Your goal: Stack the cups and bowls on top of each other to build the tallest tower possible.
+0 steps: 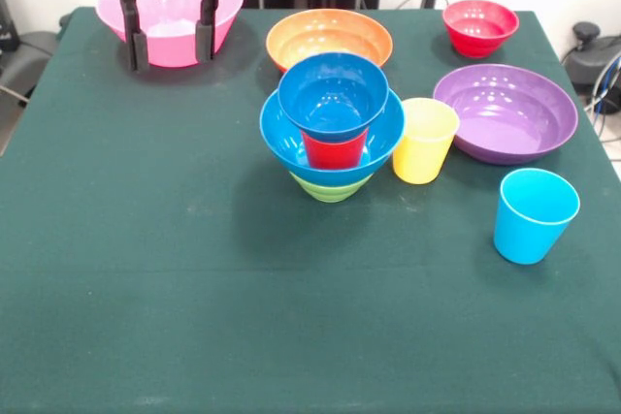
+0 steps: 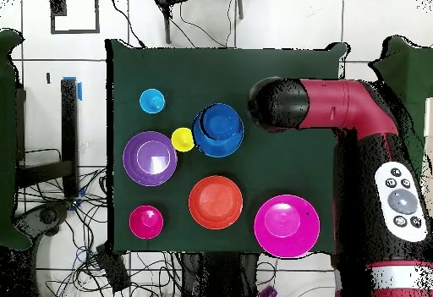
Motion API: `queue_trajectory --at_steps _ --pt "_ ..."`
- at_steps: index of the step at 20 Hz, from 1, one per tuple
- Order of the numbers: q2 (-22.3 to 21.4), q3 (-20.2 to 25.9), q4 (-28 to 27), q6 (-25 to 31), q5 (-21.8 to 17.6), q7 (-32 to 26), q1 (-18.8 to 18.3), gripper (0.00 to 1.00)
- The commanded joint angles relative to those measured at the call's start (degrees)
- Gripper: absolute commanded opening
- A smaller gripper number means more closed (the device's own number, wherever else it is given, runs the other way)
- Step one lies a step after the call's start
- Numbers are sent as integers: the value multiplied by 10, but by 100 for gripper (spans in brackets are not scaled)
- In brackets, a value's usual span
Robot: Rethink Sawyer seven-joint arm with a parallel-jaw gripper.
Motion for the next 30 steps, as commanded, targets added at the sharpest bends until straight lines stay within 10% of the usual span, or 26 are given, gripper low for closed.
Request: queue_trajectory --at_steps 1,30 --pt "16 50 -6 71 -46 -197 -8 100" --pt "35 126 -60 228 -87 -389 -87 100"
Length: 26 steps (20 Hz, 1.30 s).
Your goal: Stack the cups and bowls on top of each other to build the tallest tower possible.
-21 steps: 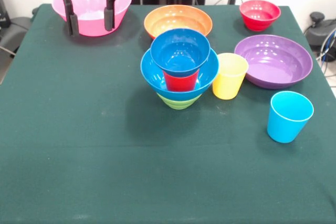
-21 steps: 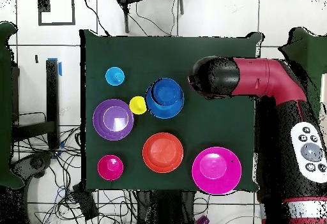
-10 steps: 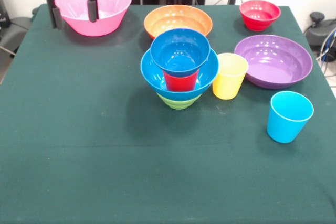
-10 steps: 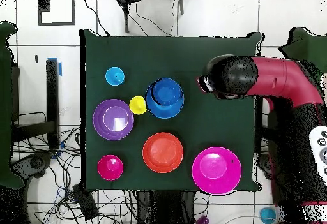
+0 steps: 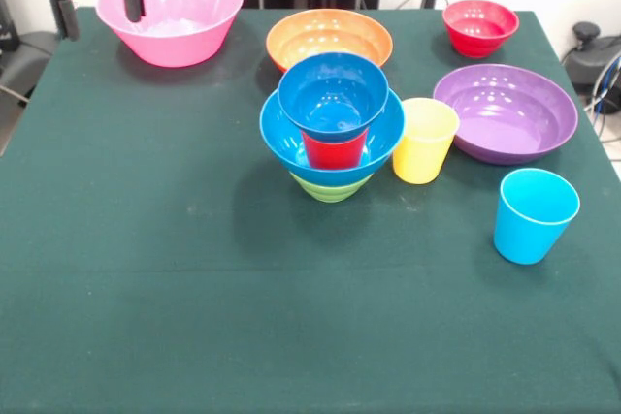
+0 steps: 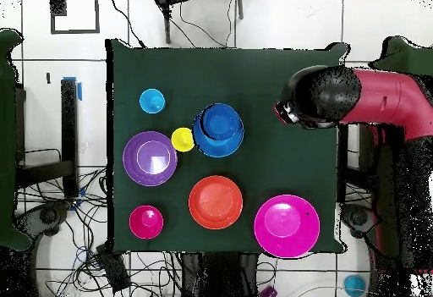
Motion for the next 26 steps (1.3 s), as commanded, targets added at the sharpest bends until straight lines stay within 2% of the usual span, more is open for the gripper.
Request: queue_trajectory --at_steps 1,4,6,8,11,17,26 --pt "40 42 -30 99 -64 -276 1 100" --pt "64 55 -54 122 -76 -335 -5 100" --pt "77 59 -63 126 -77 -349 -8 100" --pt "90 58 -76 124 -76 -342 -4 100" --pt "98 51 -84 112 -68 -303 5 100" --pt "51 45 -27 94 -37 -238 19 100" --pt "12 43 4 98 -24 -225 19 100"
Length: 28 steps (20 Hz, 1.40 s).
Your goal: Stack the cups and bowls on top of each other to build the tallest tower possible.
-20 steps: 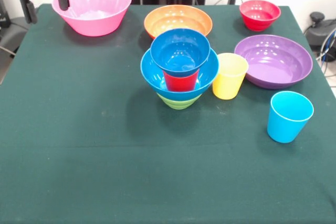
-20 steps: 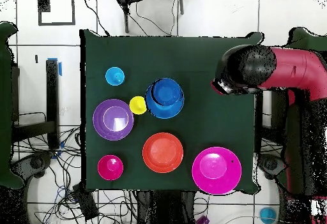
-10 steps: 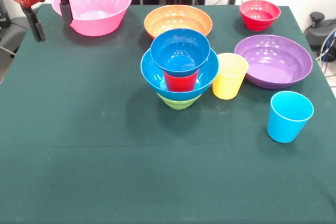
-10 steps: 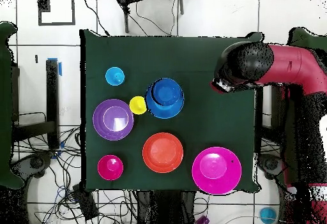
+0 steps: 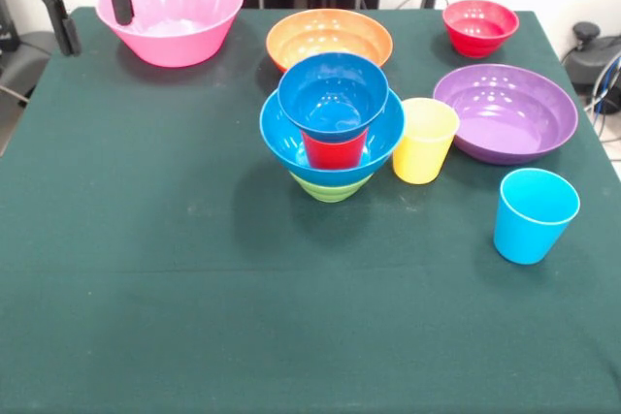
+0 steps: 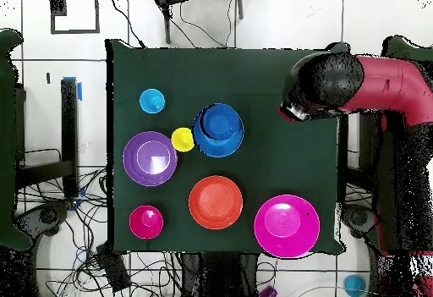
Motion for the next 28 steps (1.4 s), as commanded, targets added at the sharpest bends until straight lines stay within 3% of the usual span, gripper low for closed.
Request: queue_trajectory --at_steps 1,6,16,28 --pt "-20 14 54 30 4 -64 23 100" --pt "-22 17 64 19 14 -53 26 100" --pt "-18 7 95 -34 32 22 52 100" --pt "-68 -19 149 -74 66 112 97 100"
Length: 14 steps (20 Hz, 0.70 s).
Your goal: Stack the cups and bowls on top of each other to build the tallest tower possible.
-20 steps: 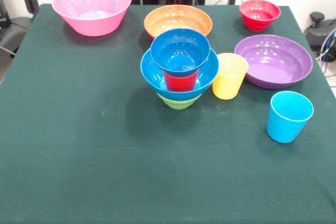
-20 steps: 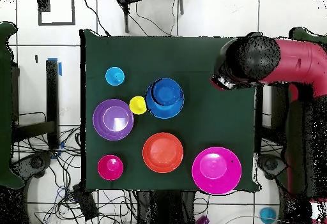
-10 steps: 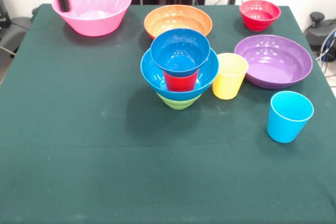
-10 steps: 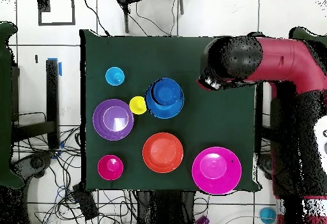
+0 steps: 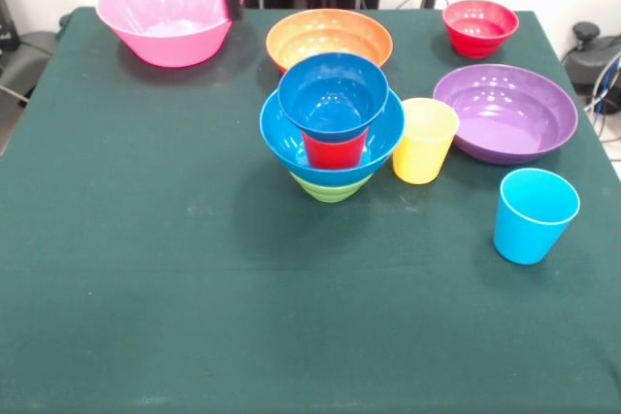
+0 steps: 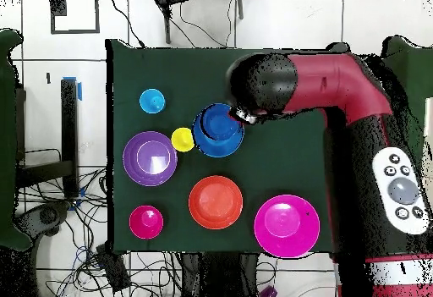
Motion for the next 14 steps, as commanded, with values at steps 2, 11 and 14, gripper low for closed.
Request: queue_trajectory --at_steps 2,11,14 --pt "-18 -30 73 -44 -3 120 37 100" --pt "-4 -53 54 -77 1 177 91 100" --pt "5 -57 54 -91 8 195 106 100"
